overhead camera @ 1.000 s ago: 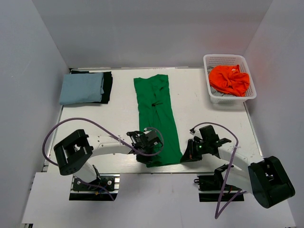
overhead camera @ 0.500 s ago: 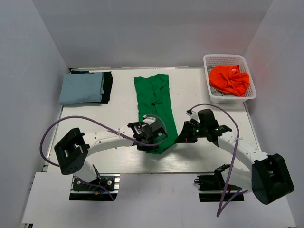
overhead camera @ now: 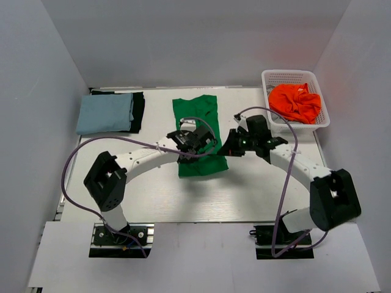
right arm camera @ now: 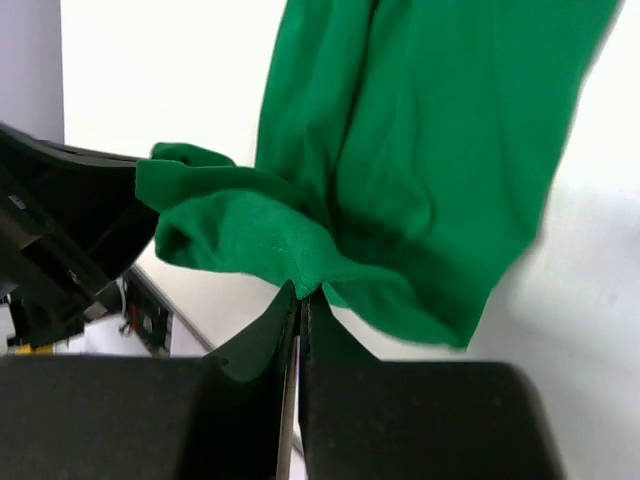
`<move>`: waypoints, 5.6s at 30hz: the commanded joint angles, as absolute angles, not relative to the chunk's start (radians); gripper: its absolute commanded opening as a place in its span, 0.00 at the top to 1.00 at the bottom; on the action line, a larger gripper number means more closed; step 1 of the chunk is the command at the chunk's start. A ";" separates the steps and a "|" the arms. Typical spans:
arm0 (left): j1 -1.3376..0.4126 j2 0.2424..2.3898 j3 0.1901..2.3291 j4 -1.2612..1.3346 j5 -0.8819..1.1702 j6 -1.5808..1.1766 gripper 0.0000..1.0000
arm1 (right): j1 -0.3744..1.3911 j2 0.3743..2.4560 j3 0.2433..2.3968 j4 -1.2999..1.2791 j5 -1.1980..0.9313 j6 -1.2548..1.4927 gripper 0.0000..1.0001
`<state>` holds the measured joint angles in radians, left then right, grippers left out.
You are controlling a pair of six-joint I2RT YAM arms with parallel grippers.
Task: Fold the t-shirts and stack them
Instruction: Fold the folded rectangular tshirt in 1/3 of the way, then grab one side of the 2/3 rectangular tshirt with both arms, then fold the long partially folded tshirt into a neat square
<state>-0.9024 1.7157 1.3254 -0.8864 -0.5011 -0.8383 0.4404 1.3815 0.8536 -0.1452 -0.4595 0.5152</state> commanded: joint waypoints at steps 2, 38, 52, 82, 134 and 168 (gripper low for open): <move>-0.835 1.744 1.433 -0.799 -0.578 -0.720 1.00 | 0.439 1.462 0.980 -0.083 -0.407 0.482 1.00; -0.535 2.078 1.631 -0.470 -0.322 -0.517 0.63 | 0.361 2.048 1.492 -0.072 -0.411 0.498 1.00; -0.430 1.932 1.540 -0.565 -0.305 -0.656 0.00 | 0.380 1.928 1.464 -0.075 -0.457 0.370 0.10; -0.448 1.262 0.819 -0.542 -0.200 -0.723 0.00 | 0.561 2.221 1.855 -0.164 -0.403 0.302 0.10; -0.571 1.023 0.702 -0.445 0.475 -0.578 1.00 | 0.542 1.137 0.908 -0.646 -0.431 0.190 1.00; -0.560 1.205 0.988 -0.440 -0.014 -0.681 1.00 | 0.416 1.256 1.061 -0.362 -0.328 0.368 1.00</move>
<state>-0.5655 1.1683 0.9390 -0.4618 0.0631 -0.6884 0.4366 1.2350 1.0065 -0.4294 -0.3210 0.3527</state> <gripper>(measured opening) 0.009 0.019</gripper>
